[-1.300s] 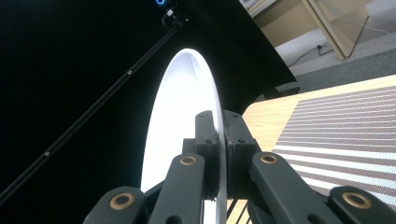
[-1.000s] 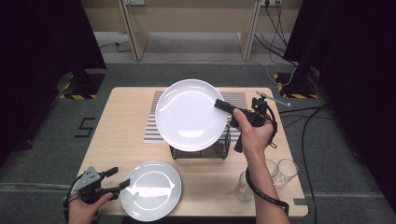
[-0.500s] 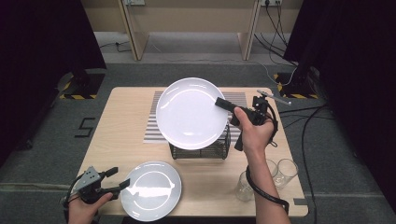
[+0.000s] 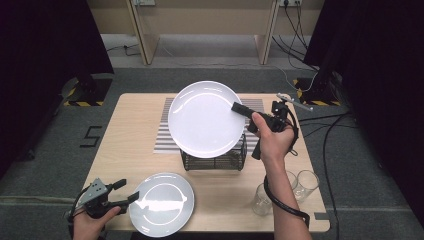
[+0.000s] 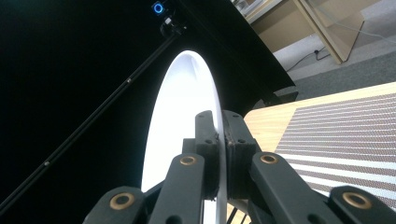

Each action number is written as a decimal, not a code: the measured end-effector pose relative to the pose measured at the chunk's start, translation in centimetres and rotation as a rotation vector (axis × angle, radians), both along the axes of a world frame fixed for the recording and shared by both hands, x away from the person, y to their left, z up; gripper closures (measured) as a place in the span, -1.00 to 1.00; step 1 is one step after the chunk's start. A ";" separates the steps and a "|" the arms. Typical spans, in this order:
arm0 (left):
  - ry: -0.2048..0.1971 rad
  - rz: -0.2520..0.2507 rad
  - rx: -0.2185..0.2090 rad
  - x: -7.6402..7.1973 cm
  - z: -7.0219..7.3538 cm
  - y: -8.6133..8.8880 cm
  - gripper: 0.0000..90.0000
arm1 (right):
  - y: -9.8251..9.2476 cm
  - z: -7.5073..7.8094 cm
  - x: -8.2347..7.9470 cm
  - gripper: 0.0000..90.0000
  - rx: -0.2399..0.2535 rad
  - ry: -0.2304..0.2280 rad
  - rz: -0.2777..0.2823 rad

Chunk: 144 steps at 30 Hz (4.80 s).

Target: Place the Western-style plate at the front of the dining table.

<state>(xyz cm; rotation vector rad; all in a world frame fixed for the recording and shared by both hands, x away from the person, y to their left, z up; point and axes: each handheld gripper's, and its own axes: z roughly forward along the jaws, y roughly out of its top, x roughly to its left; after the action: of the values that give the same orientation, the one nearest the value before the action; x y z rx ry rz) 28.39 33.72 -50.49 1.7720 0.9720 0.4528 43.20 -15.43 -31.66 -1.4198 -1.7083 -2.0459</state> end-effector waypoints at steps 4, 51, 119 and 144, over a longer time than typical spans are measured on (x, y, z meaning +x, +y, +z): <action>0.000 0.001 0.000 0.0 0.0 0.0 -0.46 | -0.1 0.0 0.1 0.92 0.001 0.000 -0.005; 0.001 -0.001 0.001 0.0 0.0 0.0 -0.46 | -0.3 0.5 1.6 0.92 0.019 0.025 -0.024; 0.002 -0.001 0.002 0.0 -0.1 0.0 -0.46 | -0.4 0.3 4.4 0.92 0.038 0.085 -0.067; 0.002 -0.001 0.001 0.1 -0.1 0.0 -0.46 | -0.5 0.6 5.3 0.92 0.044 0.099 -0.083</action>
<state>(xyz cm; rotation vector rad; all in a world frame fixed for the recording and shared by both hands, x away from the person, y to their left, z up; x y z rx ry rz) 28.46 33.74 -50.60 1.7746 0.9722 0.4506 48.50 -15.92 -31.07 -1.5753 -1.5811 -2.0041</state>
